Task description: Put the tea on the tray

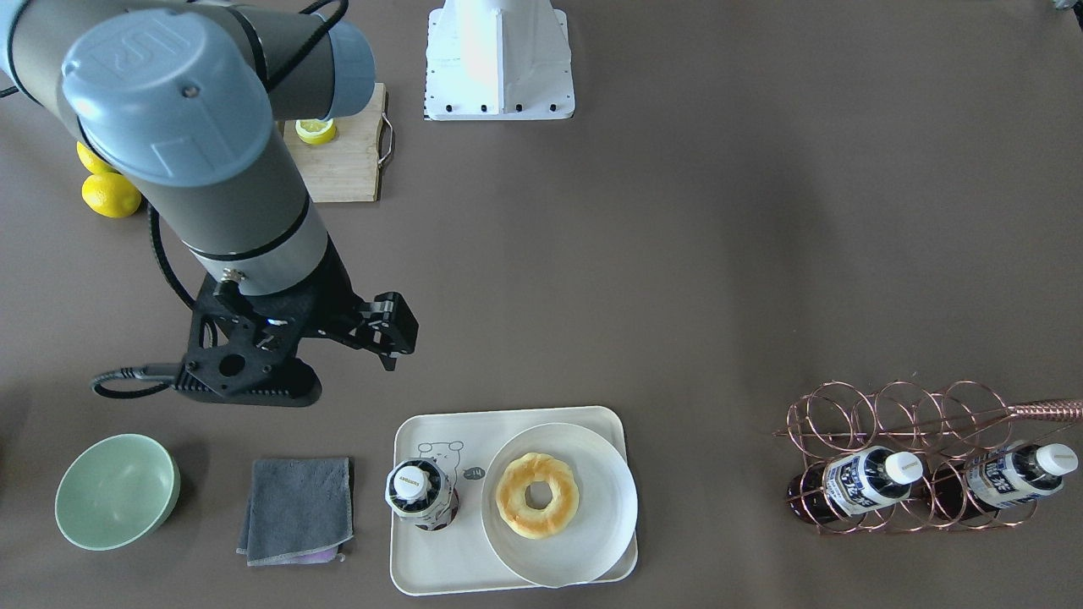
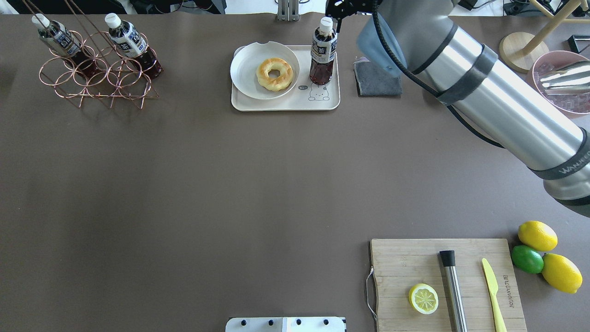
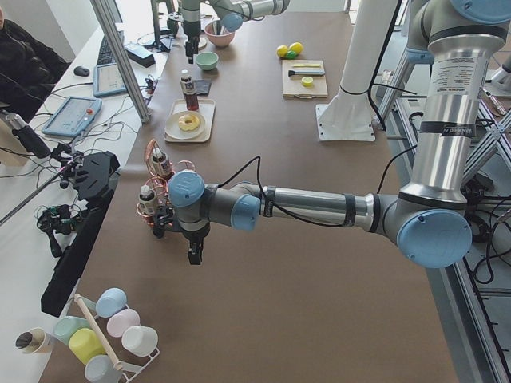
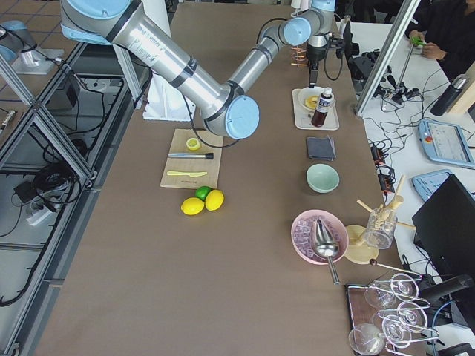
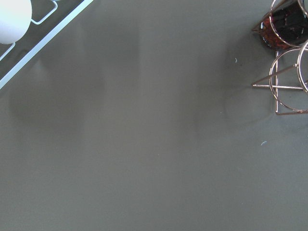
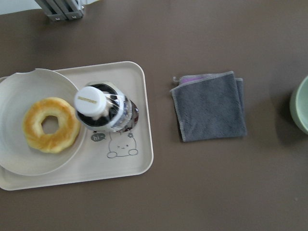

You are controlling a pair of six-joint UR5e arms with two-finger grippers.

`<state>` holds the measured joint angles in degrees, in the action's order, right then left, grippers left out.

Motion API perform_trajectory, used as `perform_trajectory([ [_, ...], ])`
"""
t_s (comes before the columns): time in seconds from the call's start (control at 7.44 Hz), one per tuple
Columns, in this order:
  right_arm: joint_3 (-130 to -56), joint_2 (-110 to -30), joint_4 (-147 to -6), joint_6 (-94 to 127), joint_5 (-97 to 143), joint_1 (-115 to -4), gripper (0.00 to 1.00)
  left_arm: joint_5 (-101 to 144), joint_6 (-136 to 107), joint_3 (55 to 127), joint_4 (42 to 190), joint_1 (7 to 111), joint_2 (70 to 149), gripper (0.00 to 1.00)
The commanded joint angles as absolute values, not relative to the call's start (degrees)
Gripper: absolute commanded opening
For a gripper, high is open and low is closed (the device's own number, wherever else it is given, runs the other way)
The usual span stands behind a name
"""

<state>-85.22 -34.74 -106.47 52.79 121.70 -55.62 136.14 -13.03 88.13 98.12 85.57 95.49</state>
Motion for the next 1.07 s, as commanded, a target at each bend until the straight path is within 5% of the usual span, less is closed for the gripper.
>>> perform_trajectory([
  [0.0,-103.4,-46.1,-125.6,44.0,114.8,-56.7,1.0,136.1,-13.3,88.2,98.1,85.8,95.1,0.97],
  [0.4,-108.3,-69.8,-122.3,9.4,112.5,-70.3,1.0,136.1,-13.2,88.3,98.1,85.9,95.1,0.97],
  [0.67,-97.9,-81.9,-104.3,-6.3,129.3,-83.9,1.0,136.3,-13.2,88.4,98.1,85.9,95.2,0.97],
  [0.94,-84.9,-83.0,-94.6,-9.3,135.4,-89.0,1.0,136.4,-13.2,88.3,98.0,85.9,95.4,0.97],
])
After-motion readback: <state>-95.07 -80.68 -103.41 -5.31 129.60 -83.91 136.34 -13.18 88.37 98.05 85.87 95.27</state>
